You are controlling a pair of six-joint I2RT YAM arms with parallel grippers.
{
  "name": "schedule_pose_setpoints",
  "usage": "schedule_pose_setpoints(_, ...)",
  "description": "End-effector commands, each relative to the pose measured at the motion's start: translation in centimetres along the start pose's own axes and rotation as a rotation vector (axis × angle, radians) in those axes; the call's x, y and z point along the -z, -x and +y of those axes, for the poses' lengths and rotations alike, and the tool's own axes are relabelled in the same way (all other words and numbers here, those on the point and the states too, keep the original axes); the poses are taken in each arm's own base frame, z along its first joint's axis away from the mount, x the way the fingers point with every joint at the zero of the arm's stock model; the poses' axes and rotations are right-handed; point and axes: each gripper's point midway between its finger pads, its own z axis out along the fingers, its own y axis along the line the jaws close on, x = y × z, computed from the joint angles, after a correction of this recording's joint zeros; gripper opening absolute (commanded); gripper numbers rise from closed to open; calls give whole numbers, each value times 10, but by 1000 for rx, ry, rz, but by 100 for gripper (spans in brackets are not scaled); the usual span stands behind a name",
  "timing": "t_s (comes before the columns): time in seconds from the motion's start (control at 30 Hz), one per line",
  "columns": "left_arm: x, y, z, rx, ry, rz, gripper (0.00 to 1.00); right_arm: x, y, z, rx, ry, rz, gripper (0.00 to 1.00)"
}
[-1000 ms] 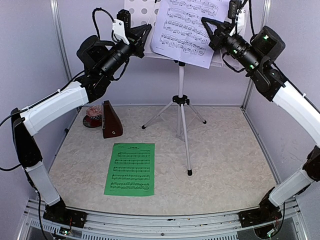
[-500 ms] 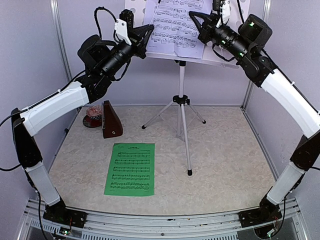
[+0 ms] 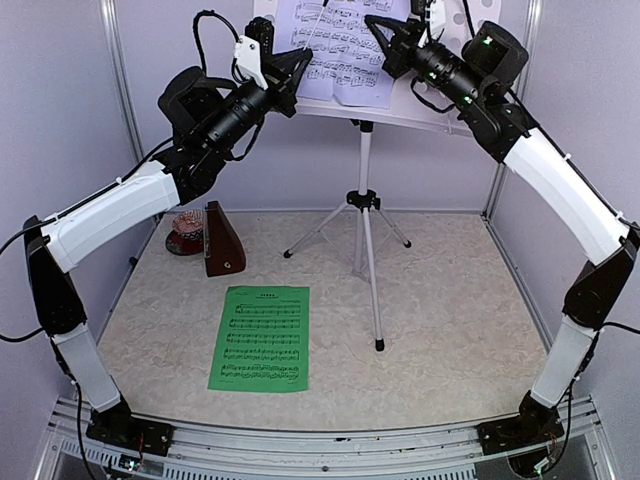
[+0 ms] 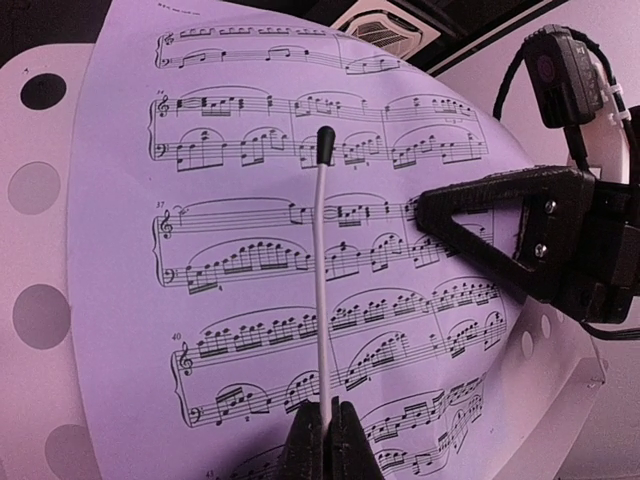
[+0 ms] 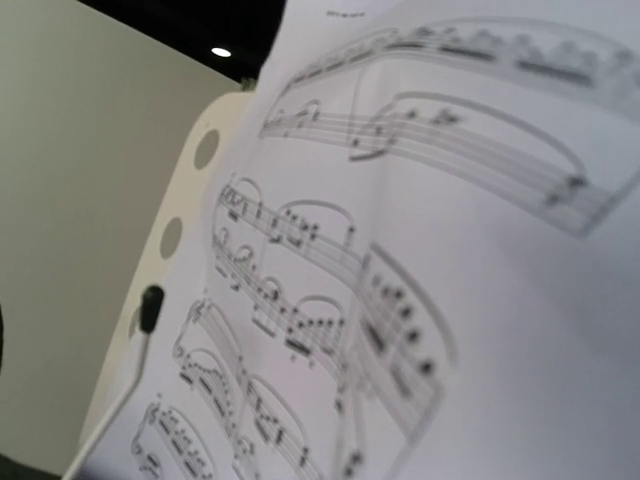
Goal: Set up the instrument practice props
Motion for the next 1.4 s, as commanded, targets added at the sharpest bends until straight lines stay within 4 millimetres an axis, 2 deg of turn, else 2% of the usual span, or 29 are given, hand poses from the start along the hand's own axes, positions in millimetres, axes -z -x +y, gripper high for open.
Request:
schedule_pose_setpoints(0.0,1,49,-2,-23,-9,-131,0,-12,-33,14,-33,48,71,0)
schedule_pose_setpoints(0.6,2,41,-4,-23,-9,-125,0,-25,-70,36,9,106,141,0)
schedule_pose_setpoints(0.93,2,39,-5,-28,-4,-116,0,-29,-78,39,21,95,152,0)
schedule_pose_setpoints(1.13,6,39,1,-34,34,-109,0,-24,-71,34,29,63,147,0)
schedule_pose_setpoints(1.37,13,44,1,-47,70,-109,26,-23,-68,28,49,33,143,2)
